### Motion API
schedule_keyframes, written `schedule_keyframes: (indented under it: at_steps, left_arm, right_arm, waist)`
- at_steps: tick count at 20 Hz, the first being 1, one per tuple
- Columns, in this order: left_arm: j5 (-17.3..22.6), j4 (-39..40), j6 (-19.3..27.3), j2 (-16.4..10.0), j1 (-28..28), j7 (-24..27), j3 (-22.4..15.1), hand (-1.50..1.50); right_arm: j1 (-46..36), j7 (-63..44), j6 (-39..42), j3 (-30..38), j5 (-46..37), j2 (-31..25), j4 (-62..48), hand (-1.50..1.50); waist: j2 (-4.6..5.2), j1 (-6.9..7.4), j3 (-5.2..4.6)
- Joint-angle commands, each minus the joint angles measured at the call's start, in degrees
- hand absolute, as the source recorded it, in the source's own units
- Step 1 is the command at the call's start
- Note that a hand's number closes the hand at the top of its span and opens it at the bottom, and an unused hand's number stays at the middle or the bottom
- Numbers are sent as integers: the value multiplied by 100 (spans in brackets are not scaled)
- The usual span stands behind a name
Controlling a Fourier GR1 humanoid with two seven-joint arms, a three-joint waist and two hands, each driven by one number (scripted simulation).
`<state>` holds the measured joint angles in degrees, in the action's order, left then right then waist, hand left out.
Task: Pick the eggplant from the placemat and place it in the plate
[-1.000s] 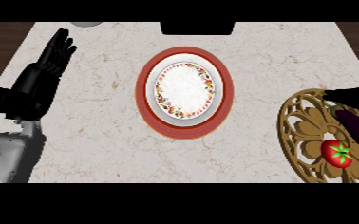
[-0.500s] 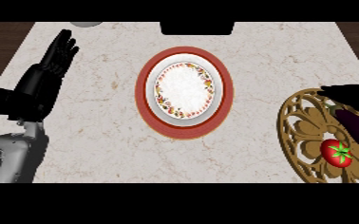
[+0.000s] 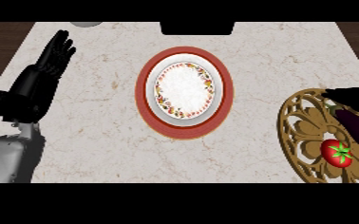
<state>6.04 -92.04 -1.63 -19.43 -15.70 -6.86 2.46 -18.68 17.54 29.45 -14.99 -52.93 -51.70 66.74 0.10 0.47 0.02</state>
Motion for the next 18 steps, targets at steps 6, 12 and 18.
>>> schedule_keyframes:
  at_steps: [6, 12, 18]
  left_arm:
    - [-270, 106, -120, 251, 199, 414, 90, 0]
    - [-283, -91, -50, 345, -94, -68, 14, 0]
    - [-172, 48, -196, 207, -78, -23, 284, 0]
  right_arm:
    - [-20, 226, -5, 196, -732, 389, -508, -150]
    - [-241, 295, -1478, 41, -1539, 953, -2133, -150]
    - [-374, 719, -1870, 421, -1157, 1232, -1450, 150]
  waist:
    - [-9, -42, -3]
    - [17, 41, 7]
    - [-2, -15, 2]
